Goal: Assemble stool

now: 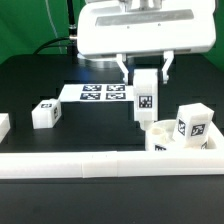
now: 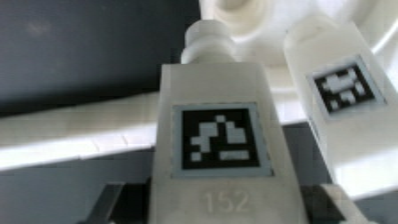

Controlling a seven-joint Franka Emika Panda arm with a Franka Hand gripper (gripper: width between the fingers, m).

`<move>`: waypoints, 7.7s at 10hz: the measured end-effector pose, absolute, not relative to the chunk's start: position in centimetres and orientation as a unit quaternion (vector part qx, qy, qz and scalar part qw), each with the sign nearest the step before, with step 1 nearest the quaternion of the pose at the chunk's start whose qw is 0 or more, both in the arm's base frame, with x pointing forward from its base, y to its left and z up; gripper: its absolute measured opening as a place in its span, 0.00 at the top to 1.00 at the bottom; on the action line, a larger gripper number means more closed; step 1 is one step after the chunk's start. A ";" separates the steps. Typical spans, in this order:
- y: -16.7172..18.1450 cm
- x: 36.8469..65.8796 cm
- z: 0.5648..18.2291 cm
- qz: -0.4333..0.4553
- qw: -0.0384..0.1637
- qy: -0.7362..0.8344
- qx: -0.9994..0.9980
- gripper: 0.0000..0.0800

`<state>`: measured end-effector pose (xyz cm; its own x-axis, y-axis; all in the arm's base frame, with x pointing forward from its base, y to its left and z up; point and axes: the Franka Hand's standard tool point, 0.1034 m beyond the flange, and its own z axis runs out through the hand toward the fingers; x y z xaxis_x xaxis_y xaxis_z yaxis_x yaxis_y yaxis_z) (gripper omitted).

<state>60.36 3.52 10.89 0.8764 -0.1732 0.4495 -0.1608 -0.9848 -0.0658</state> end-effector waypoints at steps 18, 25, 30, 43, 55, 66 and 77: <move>5.3 59.5 9.1 -0.290 -0.001 0.034 -0.956 0.58; 4.8 59.8 9.0 -0.272 -0.004 0.026 -0.962 0.19; 4.8 60.5 9.3 -0.253 -0.002 0.026 -0.967 0.19; 4.9 60.2 8.7 -0.085 0.017 0.021 -0.996 0.58; 4.7 59.8 8.5 -0.070 0.065 0.412 -0.906 0.58; 5.5 59.6 8.2 0.004 0.109 0.800 -0.590 0.58; 6.1 59.6 9.9 -0.007 0.120 0.688 -0.716 0.19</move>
Offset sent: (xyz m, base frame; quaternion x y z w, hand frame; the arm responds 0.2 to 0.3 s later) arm -0.0103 0.0109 -0.0010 -0.0270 0.0685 -0.0674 0.9950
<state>59.59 6.08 9.93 0.0528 -0.9864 -0.1555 -0.9832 -0.0241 -0.1807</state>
